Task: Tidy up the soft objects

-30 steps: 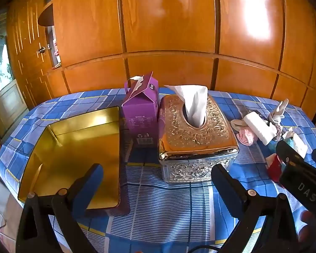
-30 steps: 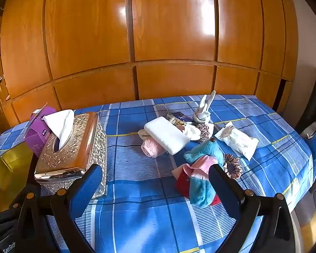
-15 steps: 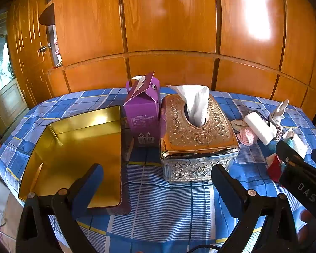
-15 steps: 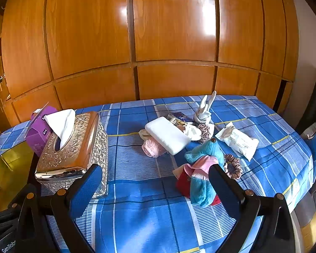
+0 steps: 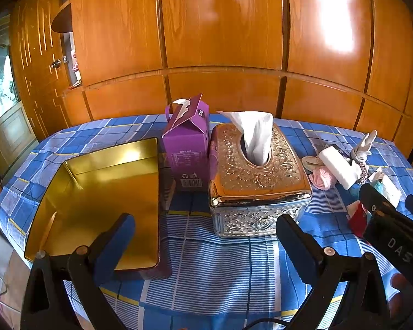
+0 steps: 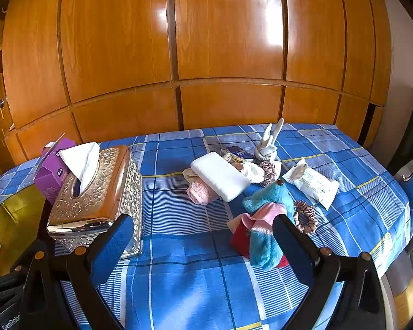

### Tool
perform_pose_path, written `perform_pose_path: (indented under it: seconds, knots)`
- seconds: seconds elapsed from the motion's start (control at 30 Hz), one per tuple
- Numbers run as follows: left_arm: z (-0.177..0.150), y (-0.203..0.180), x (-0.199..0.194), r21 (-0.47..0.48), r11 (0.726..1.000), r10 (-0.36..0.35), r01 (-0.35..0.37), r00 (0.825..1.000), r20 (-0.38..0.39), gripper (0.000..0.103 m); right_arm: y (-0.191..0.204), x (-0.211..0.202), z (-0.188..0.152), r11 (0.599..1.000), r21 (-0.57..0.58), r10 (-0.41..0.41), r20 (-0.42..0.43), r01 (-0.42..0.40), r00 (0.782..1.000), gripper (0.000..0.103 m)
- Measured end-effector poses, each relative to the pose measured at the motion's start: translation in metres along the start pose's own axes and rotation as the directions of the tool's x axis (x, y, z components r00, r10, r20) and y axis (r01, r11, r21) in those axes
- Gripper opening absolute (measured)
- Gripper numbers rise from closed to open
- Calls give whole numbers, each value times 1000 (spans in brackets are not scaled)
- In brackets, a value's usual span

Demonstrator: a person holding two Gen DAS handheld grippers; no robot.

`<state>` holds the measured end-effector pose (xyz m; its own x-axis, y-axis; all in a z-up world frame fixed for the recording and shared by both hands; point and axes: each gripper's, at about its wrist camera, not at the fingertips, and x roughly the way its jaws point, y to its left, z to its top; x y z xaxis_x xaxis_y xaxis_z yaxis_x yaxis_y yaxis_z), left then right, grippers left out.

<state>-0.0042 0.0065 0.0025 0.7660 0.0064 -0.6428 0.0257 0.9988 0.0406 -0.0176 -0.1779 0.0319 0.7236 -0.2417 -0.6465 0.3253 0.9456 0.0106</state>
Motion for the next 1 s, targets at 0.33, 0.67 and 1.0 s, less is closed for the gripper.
perform_pose_path:
  seconds: [0.33,0.67,1.0]
  knots:
    - [1,-2,-2,0,1000,-7,7,1000,14,103,-4,2,1,1000,0,2,1,-2,1000,102]
    - [16,-17,-8,87,980,-183,182,983,5,103,-50,10,0,999,41,15,-29,-14,999,102]
    - [64,-119,-10,285,846,-469,451,883,-5,103,-168,17,-30,976,178,-107,-125,129,986,103]
